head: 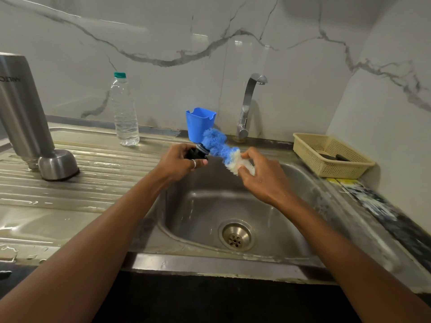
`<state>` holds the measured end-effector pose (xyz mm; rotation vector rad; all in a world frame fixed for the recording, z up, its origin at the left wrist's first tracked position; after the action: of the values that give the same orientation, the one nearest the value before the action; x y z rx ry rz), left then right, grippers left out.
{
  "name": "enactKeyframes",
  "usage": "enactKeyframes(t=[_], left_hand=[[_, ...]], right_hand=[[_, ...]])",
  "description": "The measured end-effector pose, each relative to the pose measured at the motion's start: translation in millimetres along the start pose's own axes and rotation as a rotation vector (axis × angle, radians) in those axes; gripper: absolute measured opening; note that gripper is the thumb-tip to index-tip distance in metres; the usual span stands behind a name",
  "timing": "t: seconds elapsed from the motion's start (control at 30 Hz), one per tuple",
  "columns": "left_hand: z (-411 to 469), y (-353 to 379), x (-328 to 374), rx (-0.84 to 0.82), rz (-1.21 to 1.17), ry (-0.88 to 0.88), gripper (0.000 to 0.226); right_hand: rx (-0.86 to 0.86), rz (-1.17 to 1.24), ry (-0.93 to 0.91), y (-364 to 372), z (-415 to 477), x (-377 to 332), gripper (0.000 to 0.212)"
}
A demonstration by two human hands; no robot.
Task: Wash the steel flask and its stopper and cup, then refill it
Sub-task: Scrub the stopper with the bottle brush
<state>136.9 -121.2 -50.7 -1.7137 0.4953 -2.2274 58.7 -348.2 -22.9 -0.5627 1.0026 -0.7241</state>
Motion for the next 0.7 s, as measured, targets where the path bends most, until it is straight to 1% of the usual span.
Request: enactKeyframes(t=[0.1,0.23,0.33,0.43,0.57,0.7], left_hand=[[0,0,1,0.021,-0.005,-0.025,0.034],[1,-3,0,0.023,-0.008,-0.040,0.035],[-1,-2,2,0.036,-0.056,-0.066,0.029],[-4,0,7,-0.003,-0.226,-0.125,0.025],[-2,0,9,0.000,-0.557,-0.187,0.043],[0,1,11,0.054,-0.756,-0.244,0.046]], right_hand=[[-0.001,0.027,-0.032,3,-1,-6,0.025],[-0.004,0.013,0.001,2,0,0,0.025],[-0.014,0.034,-0.047,1,-5,-8,0.027],[0.031,0.070,-0.018,-5,-1,-10,0.025],[0.055,0.094,0.011,-4,-3,-8,0.023],[0.048,0.139,-0.006,6,-5,-14,0.023]])
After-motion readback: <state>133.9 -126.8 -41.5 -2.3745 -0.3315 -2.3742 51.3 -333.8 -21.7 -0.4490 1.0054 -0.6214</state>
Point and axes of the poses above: each hand's wrist, its own z-axis towards the middle knuckle, its own y-axis out of the palm, x = y × z, the point moved 1 cm from there along z, towards the middle knuckle, and after that the axes turned 7 degrees about z, right-handed, at the moved point
